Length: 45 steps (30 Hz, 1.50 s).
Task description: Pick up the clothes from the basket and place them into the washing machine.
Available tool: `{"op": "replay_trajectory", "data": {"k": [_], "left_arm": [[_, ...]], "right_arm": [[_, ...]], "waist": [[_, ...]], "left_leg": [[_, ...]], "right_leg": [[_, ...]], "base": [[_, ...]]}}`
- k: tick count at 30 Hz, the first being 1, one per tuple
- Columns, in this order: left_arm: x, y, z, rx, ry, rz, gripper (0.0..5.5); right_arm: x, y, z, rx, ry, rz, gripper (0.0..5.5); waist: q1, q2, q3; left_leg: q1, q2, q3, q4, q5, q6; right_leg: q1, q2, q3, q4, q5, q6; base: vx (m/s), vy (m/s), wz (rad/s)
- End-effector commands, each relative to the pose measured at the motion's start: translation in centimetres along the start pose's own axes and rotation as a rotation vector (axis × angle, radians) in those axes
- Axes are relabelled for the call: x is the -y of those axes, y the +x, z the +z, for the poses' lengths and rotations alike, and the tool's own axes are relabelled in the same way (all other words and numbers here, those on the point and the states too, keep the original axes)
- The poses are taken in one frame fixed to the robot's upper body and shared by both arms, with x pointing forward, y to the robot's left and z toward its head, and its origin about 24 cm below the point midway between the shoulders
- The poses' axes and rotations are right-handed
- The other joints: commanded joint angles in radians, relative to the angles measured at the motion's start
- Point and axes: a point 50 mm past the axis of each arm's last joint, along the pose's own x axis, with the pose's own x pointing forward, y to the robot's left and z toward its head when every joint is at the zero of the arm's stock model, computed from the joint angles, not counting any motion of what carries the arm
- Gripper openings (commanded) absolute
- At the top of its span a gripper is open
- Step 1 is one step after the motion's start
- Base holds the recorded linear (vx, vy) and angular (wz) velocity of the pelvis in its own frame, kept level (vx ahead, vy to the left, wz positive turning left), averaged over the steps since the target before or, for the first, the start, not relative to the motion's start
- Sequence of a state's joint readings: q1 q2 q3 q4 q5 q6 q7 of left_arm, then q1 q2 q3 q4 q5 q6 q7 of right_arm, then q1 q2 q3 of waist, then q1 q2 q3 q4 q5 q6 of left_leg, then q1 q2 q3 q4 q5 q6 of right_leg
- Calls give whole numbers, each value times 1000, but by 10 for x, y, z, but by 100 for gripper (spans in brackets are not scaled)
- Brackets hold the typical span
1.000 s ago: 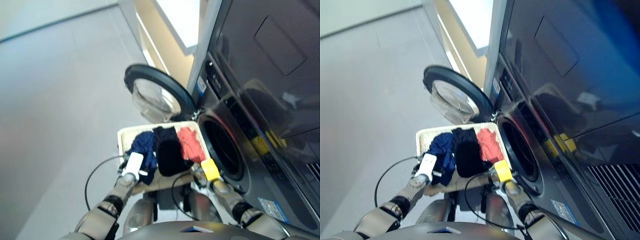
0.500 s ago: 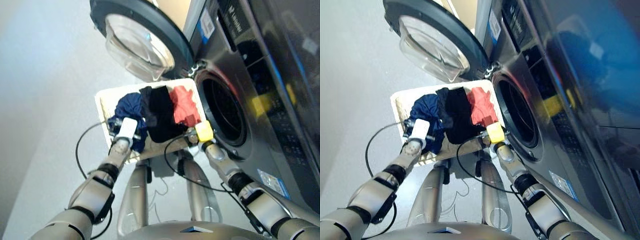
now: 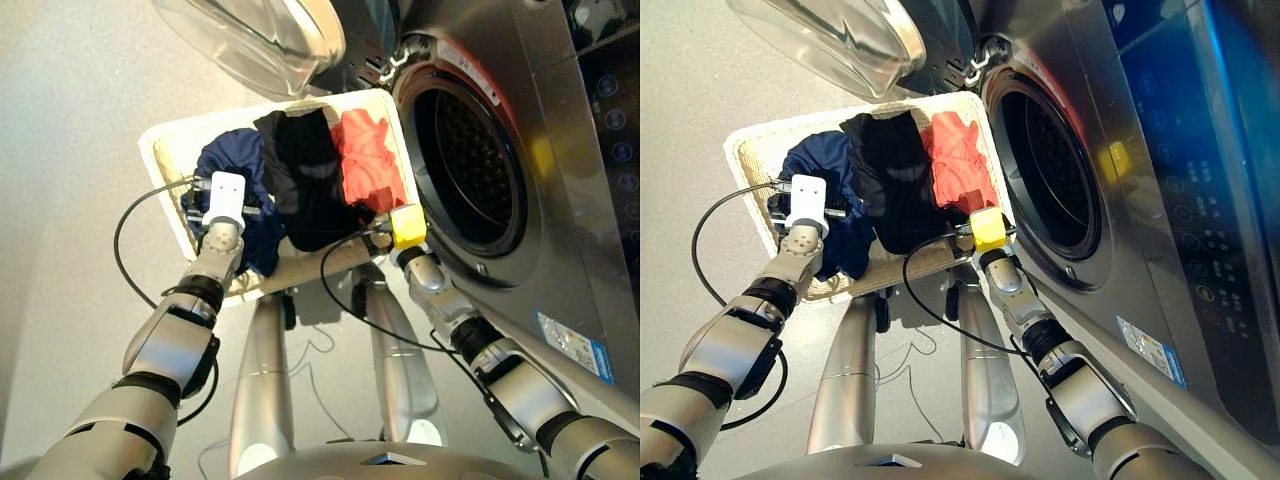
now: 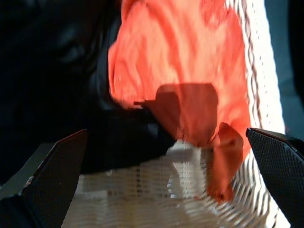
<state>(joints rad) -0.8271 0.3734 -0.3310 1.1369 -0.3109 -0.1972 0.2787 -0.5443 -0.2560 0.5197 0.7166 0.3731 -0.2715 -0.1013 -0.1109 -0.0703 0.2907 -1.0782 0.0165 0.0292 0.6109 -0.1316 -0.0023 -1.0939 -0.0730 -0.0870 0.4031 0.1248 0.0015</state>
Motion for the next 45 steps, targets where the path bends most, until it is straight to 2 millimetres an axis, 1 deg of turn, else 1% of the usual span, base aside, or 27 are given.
{"op": "replay_trajectory", "data": {"k": [1, 6, 7, 9, 11, 14, 17, 20, 21, 24, 25, 26, 28, 30, 33, 35, 36, 37, 38, 39, 43, 45], "left_arm": [[-13, -4, -15, -31, -49, 35, 0], [0, -12, -30, -60, -96, -20, 0], [3, -15, -34, -65, -122, -35, 0], [10, -21, -34, -37, -184, -64, 0], [17, -30, -39, -24, -265, -93, 0], [27, -42, -36, 33, -375, -148, 0], [36, -57, -31, 87, -492, -211, 0], [41, -69, -17, 160, -595, -275, 0], [44, -73, -14, 171, -610, -301, 0], [47, -82, -2, 224, -668, -364, 0], [48, -85, 3, 243, -676, -390, 0], [51, -87, 6, 252, -689, -411, 0], [56, -91, 11, 261, -715, -460, 0], [60, -95, 19, 282, -744, -499, 0], [67, -101, 26, 288, -778, -567, 0], [73, -104, 31, 291, -798, -604, 0], [77, -106, 35, 299, -802, -632, 0], [79, -108, 38, 302, -807, -652, 0], [82, -113, 44, 312, -822, -692, 0], [82, -113, 44, 312, -822, -692, 0], [95, -122, 52, 308, -835, -787, 0], [102, -127, 56, 302, -841, -846, 0]], "right_arm": [[-12, -5, 8, 83, 28, 46, 550], [-8, -10, -5, 26, -25, 66, 550], [-8, -12, -7, 20, -38, 72, 550], [-6, -14, -10, 9, -63, 77, 550], [-6, -17, -10, 17, -159, 104, 550], [-6, -22, -17, -4, -251, 140, 550], [-4, -26, -22, -18, -339, 165, 550], [-7, -26, -18, 1, -453, 216, 550], [-8, -26, -19, 1, -468, 228, 550], [-11, -26, -5, 80, -564, 266, 550], [-12, -25, 3, 123, -610, 282, 550], [-13, -26, 4, 138, -642, 296, 550], [-19, -25, 16, 218, -728, 330, 550], [-24, -25, 27, 280, -804, 369, 550], [-34, -22, 43, 380, -950, 431, 550], [-36, -18, 45, 397, -1016, 439, 550], [-41, -15, 50, 438, -1073, 445, 550], [-42, -14, 54, 453, -1088, 444, 550], [-43, -12, 62, 493, -1115, 423, 550], [-43, -12, 62, 493, -1115, 423, 550], [-50, -1, 75, 534, -1166, 417, 550], [-52, 6, 76, 525, -1185, 404, 550]], "waist": [[-8, 36, -49], [-2, 49, -95], [1, 52, -107], [9, 58, -120], [19, 64, -129], [35, 72, -134], [52, 79, -137], [69, 89, -132], [72, 91, -130], [81, 101, -125], [81, 102, -121], [84, 107, -120], [88, 115, -119], [92, 123, -120], [98, 133, -123], [102, 139, -124], [106, 142, -125], [107, 145, -126], [110, 148, -127], [110, 148, -127], [117, 154, -130], [122, 155, -131]], "left_leg": [[-21, -4, -15, -50, 35, 5], [10, -9, -17, -82, 38, 5], [23, -9, -17, -96, 40, 5], [51, -12, -15, -123, 44, 6], [97, -15, -14, -155, 50, 5], [141, -25, -19, -170, 53, 7], [204, -33, -20, -214, 61, 8], [263, -41, -19, -246, 71, 9], [277, -43, -19, -252, 72, 10], [314, -51, -18, -265, 74, 14], [311, -55, -7, -273, 104, 20], [323, -57, -7, -280, 105, 21], [339, -60, -2, -290, 107, 22], [346, -61, -1, -294, 107, 23], [355, -65, 6, -298, 104, 27], [357, -65, 10, -299, 104, 28], [358, -65, 10, -302, 104, 28], [358, -65, 11, -302, 105, 28], [354, -65, 10, -303, 106, 29], [354, -65, 10, -303, 105, 29], [349, -66, 8, -303, 106, 30], [346, -66, 6, -306, 108, 30]], "right_leg": [[14, 9, -6, 96, -124, 70], [31, 5, -6, 83, -123, 68], [40, 6, -5, 75, -122, 68], [61, 5, -3, 58, -117, 68], [103, 5, -4, 32, -112, 68], [148, 5, -4, 15, -110, 66], [205, 3, -4, -19, -107, 68], [264, 1, -4, -46, -104, 70], [278, 0, -6, -53, -103, 70], [314, 0, 1, -68, -103, 70], [314, -5, 0, -81, -77, 64], [323, -6, 1, -86, -78, 65], [338, -7, 5, -95, -78, 66], [342, -6, 8, -95, -80, 65], [347, -2, 17, -99, -81, 66], [348, -3, 19, -101, -81, 68], [349, -3, 19, -104, -81, 68], [349, -3, 20, -105, -80, 69], [348, -3, 20, -108, -80, 69], [347, -3, 20, -108, -80, 69], [345, -2, 20, -114, -78, 68], [344, -3, 19, -119, -76, 68]], "base": [[0, 0, 0], [0, 0, 0], [0, 0, 0], [0, 0, 0], [0, 0, 0], [0, 0, 0], [0, 0, 0], [0, 0, 0], [0, 0, 0], [-31, 1, 10], [-91, 11, 47], [-95, 2, 49], [0, 0, 0], [0, 0, 0], [0, 0, 0], [0, 0, 0], [0, 0, 0], [0, 0, 0], [0, 0, 0], [0, 0, 0], [0, 0, 0], [0, 0, 0]]}}
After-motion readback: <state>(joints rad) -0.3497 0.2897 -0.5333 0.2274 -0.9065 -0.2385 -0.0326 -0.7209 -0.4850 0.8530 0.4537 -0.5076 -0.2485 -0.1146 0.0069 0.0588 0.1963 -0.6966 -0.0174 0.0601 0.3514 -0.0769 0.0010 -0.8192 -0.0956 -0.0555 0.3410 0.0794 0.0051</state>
